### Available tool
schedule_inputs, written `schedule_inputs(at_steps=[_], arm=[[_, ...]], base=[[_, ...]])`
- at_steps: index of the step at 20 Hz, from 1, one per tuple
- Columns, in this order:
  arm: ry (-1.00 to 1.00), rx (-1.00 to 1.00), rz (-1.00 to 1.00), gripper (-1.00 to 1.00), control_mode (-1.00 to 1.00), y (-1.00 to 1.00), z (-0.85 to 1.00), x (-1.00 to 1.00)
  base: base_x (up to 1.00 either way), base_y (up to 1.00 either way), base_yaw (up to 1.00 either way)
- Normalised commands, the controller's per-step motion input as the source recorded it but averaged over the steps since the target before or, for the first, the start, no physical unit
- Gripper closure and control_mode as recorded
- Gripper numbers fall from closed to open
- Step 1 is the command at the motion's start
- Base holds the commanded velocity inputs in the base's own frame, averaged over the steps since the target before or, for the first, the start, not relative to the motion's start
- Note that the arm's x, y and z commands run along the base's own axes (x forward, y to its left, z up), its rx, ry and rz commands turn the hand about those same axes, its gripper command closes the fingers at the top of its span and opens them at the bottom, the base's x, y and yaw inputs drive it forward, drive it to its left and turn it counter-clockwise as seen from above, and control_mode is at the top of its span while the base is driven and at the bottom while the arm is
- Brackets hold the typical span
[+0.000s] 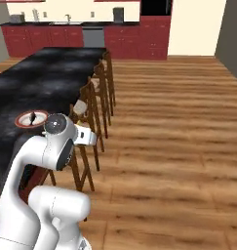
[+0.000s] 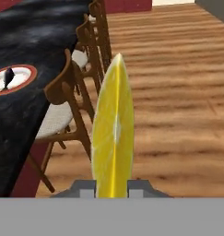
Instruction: Take the lemon wedge from the fridge and place it on the plate with fish on the dining counter.
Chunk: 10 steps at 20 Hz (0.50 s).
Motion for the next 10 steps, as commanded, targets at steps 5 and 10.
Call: schedule_inputs(at_steps=[5,10], arm=[[0.0,0.0,0.0,1.0,1.0,0.0,0.0,0.0],[0.0,0.0,0.0,1.0,1.0,0.0,0.0,0.0]], base=[[0.0,-0.39,0.79],[0.05,-0.98,0.49]])
